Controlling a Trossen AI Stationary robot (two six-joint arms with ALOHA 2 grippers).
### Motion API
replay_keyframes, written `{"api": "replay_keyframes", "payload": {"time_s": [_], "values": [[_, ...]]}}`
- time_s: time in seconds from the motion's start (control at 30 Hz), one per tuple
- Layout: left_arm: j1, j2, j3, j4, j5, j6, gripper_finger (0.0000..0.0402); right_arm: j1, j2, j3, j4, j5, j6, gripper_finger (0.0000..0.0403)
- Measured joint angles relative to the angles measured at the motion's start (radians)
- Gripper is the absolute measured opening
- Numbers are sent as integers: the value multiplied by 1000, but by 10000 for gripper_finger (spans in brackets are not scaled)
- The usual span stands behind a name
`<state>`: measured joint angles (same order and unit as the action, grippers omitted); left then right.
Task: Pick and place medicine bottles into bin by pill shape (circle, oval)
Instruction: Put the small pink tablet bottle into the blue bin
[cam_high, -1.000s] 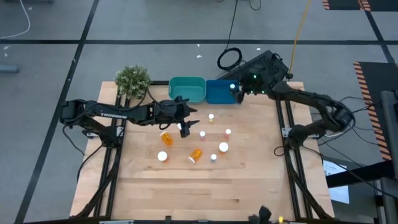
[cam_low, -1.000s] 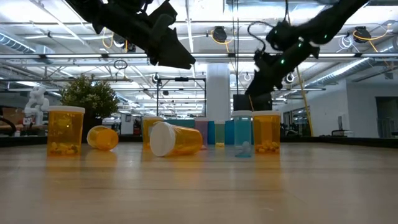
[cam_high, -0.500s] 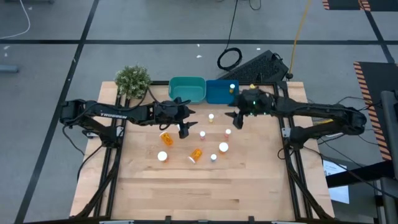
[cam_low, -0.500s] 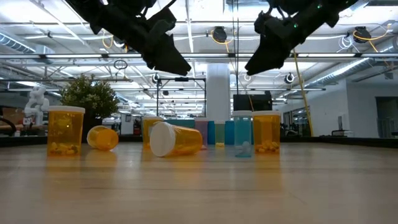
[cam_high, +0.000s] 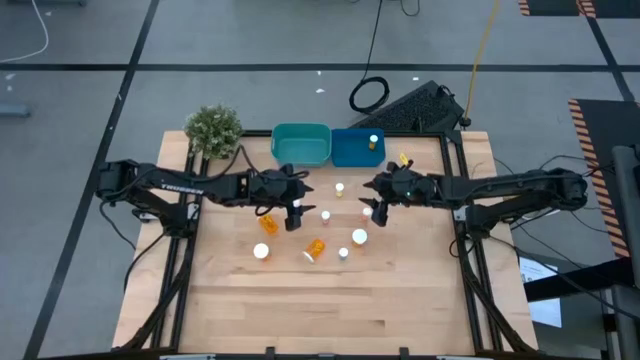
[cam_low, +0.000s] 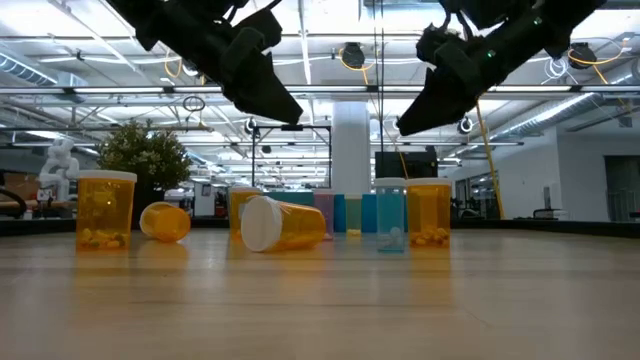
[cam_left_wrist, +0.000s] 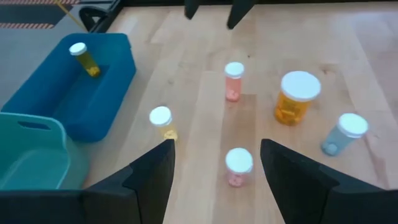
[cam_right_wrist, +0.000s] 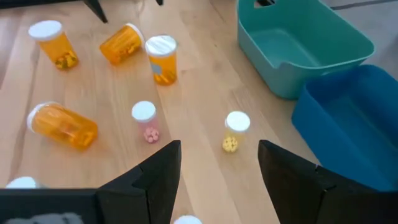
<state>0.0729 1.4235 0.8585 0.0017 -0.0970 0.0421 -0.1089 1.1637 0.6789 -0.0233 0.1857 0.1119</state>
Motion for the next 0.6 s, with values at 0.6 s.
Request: {"api": "replay_keyframes", "payload": {"time_s": [0.6], "values": [[-122,95,-2,115,-86,-74,300,0,0,-33,-7,-6,-72,207]]}}
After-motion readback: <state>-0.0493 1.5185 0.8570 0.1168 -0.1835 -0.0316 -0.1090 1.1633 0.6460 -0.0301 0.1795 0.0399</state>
